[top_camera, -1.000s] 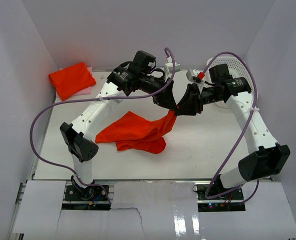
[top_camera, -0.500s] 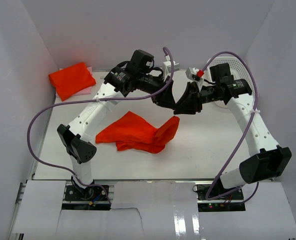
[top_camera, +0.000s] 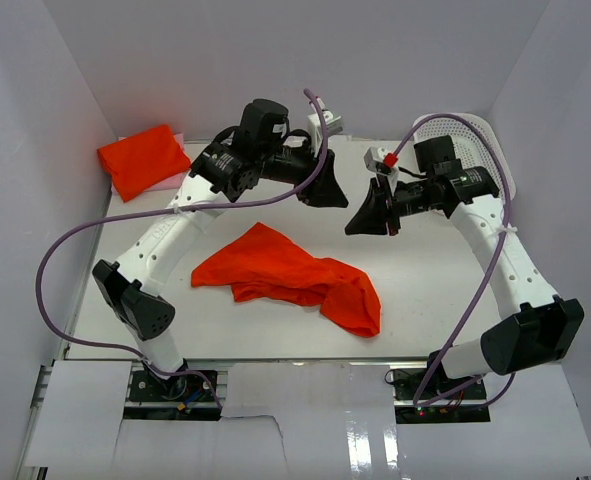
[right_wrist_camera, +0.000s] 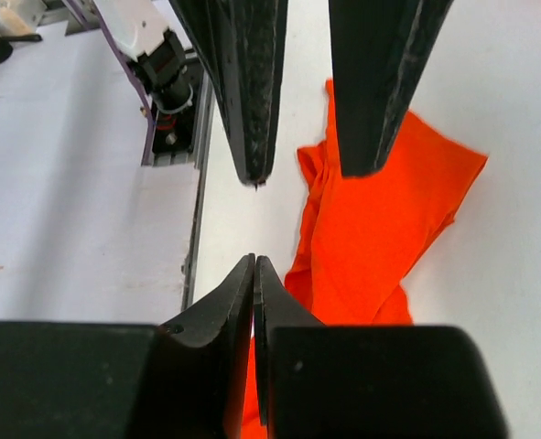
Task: Fold and stack the t-shirts
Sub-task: Flatten out the tshirt
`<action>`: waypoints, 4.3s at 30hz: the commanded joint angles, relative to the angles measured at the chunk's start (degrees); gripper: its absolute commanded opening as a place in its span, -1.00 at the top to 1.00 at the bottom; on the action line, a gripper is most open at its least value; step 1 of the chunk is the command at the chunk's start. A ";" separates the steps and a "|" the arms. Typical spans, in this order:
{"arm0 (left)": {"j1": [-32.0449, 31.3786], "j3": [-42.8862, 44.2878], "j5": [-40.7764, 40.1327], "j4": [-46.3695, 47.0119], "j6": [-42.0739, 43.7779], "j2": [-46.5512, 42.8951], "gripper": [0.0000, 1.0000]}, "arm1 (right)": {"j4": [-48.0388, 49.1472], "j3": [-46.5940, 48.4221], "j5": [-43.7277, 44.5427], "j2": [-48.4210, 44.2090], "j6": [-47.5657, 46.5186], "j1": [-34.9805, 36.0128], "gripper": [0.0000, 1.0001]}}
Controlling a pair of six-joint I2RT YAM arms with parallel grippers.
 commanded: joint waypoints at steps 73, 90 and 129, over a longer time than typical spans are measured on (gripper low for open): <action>16.02 -27.75 -15.22 10.42 -9.83 -7.55 0.06 | 12.01 -53.10 53.31 -24.87 -14.28 25.27 -0.11; 17.07 -29.43 -15.05 11.04 -8.69 -8.95 0.06 | 17.37 -54.50 54.90 -20.04 -9.97 30.46 -0.01; 21.47 -47.00 -23.48 14.20 -4.65 -28.11 0.06 | 6.65 1.11 44.53 1.31 5.76 8.15 0.85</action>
